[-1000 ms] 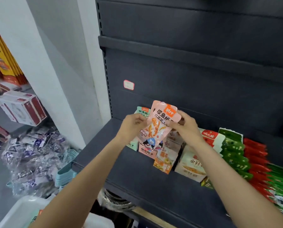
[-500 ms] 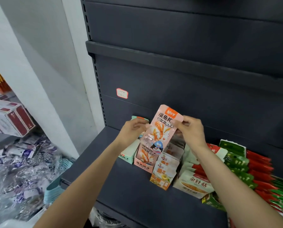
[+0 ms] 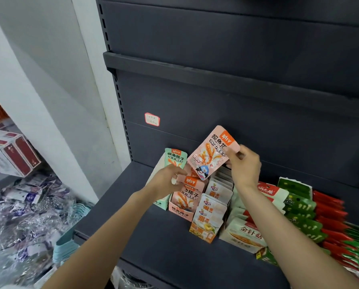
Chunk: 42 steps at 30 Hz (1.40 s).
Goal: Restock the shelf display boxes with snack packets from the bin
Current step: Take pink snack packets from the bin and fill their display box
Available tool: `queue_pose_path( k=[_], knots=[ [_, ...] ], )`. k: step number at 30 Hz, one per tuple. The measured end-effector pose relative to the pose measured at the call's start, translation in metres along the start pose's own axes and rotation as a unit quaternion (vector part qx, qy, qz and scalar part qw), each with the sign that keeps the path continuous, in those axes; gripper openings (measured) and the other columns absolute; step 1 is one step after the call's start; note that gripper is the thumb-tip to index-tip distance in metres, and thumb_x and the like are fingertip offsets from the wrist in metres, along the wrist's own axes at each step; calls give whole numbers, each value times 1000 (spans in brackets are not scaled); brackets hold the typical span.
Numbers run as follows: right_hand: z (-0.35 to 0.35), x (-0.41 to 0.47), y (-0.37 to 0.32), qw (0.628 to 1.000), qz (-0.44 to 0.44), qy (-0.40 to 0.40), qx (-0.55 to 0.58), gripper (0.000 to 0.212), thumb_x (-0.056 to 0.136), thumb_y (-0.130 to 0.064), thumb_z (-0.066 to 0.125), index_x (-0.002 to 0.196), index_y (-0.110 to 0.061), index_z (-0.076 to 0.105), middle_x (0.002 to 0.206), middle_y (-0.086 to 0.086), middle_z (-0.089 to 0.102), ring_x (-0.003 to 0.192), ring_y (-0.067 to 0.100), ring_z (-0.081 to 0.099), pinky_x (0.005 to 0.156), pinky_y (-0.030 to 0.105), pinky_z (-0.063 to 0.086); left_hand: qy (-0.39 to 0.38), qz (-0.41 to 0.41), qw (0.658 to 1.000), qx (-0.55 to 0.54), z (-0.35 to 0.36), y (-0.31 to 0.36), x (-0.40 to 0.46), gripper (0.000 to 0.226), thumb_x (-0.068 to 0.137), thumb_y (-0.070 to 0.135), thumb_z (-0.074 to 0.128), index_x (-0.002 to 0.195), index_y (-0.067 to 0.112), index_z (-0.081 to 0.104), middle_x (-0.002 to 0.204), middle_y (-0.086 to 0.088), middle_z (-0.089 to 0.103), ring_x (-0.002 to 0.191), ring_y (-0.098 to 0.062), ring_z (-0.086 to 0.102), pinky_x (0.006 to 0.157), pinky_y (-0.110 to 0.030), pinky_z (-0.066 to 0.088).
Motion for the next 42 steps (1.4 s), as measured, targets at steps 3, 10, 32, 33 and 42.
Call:
queue_pose_path(
  k=[3, 10, 32, 33, 42],
  knots=[
    [13, -5, 3, 999, -3, -39, -13, 14, 90, -25, 62, 88, -12, 67, 87, 1, 70, 80, 14, 67, 75, 44, 57, -12, 1, 1000, -18, -3, -6, -8, 24, 83, 21, 71, 105, 23, 63, 110, 6, 57, 99, -7, 54, 81, -17, 40],
    [26, -11, 2, 995, -32, -88, -24, 15, 89, -24, 63, 79, -13, 65, 81, -2, 70, 77, 12, 68, 70, 43, 57, -32, 45, 998, -28, -7, -8, -25, 14, 82, 19, 70, 94, 26, 67, 116, 8, 54, 105, -3, 46, 77, -3, 35],
    [36, -23, -13, 967, -104, -178, -149, 9, 92, -16, 58, 84, -13, 62, 87, -4, 67, 88, 12, 65, 73, 28, 52, -29, 0, 995, -99, -8, -9, -31, 20, 84, 17, 67, 101, 27, 64, 100, 15, 60, 94, -1, 55, 71, -11, 46],
    [41, -25, -11, 969, -105, -171, -146, 12, 91, -18, 58, 80, -16, 59, 83, -7, 65, 85, 13, 65, 74, 32, 53, -29, 4, 995, -97, -9, -8, -31, 19, 85, 17, 67, 101, 26, 65, 99, 16, 60, 93, 0, 55, 68, -9, 45],
    [43, -28, 7, 915, -58, -274, -289, 11, 88, -18, 64, 99, -17, 66, 104, -1, 68, 93, 13, 64, 78, 34, 55, -30, -4, 994, -105, -10, -8, -33, 20, 86, 12, 66, 104, 22, 65, 88, 24, 58, 79, 12, 53, 60, -3, 44]
  ],
)
Point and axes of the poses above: each hand's wrist, its own x-axis towards the middle knuckle, its own z-axis out of the palm, y = z × x, the point moved 7 cm from there along x, towards the middle knuckle
